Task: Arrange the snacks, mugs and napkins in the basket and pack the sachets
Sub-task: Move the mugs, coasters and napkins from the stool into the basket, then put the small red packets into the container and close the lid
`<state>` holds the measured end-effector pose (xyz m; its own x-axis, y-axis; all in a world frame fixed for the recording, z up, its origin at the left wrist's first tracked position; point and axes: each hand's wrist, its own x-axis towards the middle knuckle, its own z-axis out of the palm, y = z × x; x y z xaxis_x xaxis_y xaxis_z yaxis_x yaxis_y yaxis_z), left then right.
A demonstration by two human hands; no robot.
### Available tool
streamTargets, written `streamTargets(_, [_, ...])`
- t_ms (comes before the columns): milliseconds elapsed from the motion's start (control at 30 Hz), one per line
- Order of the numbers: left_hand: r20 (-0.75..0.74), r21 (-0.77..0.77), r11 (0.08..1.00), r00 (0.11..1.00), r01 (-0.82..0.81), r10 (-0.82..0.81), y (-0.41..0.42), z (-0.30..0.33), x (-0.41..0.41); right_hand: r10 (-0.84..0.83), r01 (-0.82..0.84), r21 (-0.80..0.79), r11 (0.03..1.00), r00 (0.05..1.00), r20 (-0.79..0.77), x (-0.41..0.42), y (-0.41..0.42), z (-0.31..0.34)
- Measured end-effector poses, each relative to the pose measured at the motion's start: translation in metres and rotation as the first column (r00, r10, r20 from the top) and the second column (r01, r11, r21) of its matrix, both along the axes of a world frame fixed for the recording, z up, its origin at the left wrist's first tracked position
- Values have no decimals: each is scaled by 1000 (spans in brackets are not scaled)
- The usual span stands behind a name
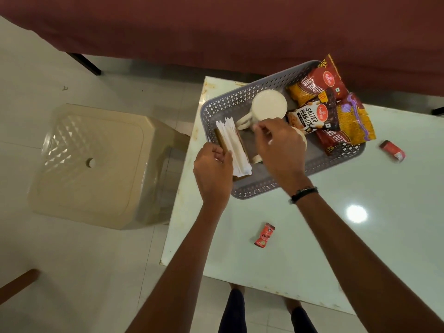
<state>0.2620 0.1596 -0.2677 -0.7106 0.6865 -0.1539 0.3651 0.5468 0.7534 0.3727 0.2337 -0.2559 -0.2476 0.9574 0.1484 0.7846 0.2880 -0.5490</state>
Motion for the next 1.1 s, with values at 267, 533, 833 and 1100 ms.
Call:
streamTargets(267, [317,-143,958,906,-248,282,11,2,-20,-477,462,-238,854,879,-8,129,117,6])
streamTargets(533, [744,-265,923,551,-277,379,21,-3,-21,-493,191,-824,533,862,-119,147,161,-7])
streamTargets(833, [767,-262,903,494,-341,410,28,-18,-17,-511,148,-864,482,848,-140,148,176,-22])
streamTargets(1100, [751,-269,891,499,-367,432,35,-16,-13,-572,96,-874,476,789,-225,152,180,-27])
